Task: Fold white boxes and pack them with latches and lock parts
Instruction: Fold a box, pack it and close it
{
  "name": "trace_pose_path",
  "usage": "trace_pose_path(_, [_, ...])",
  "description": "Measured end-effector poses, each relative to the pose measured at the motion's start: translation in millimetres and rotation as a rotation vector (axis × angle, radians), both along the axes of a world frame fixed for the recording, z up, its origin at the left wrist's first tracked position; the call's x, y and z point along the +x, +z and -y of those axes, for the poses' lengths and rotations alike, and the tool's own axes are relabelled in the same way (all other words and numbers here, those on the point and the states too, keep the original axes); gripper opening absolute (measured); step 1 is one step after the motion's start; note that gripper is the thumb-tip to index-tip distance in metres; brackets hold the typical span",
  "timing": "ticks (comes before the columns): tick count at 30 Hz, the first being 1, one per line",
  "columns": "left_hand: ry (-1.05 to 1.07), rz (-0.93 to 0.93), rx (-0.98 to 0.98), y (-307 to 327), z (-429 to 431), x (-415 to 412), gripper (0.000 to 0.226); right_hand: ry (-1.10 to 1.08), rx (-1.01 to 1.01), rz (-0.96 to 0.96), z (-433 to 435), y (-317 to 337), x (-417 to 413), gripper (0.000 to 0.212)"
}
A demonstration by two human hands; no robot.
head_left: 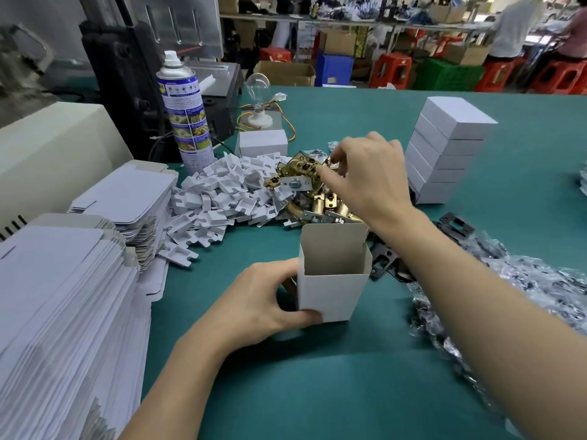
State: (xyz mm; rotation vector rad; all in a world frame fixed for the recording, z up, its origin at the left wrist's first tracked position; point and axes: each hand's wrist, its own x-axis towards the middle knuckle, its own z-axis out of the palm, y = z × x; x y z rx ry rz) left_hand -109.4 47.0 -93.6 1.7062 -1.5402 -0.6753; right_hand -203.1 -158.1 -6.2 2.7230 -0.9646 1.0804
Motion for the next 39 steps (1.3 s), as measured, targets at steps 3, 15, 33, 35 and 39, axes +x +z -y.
trace_pose_path(3, [0.008, 0.018, 0.000, 0.4, -0.2, 0.7, 0.042, 0.028, -0.016, -0.001, -1.9, 16.5, 3.9, 0.033])
trace_pose_path(15, [0.210, 0.099, -0.051, 2.7, 0.4, -1.1, 0.039, 0.108, 0.223, 0.465, -68.7, 73.7, -49.3, 0.033])
trace_pose_path(33, [0.224, 0.128, -0.008, 2.2, 0.2, -0.6, 0.050, 0.032, 0.501, 0.383, -87.6, 18.4, -70.3, 0.029])
trace_pose_path(35, [0.217, 0.127, -0.020, 2.0, 0.5, -0.1, 0.048, 0.002, 0.361, 0.175, -92.4, 18.0, -66.6, 0.030])
trace_pose_path(39, [0.198, 0.103, -0.035, 2.5, -0.3, 0.5, 0.044, -0.054, 0.213, -0.204, -101.6, 18.5, -59.9, 0.033])
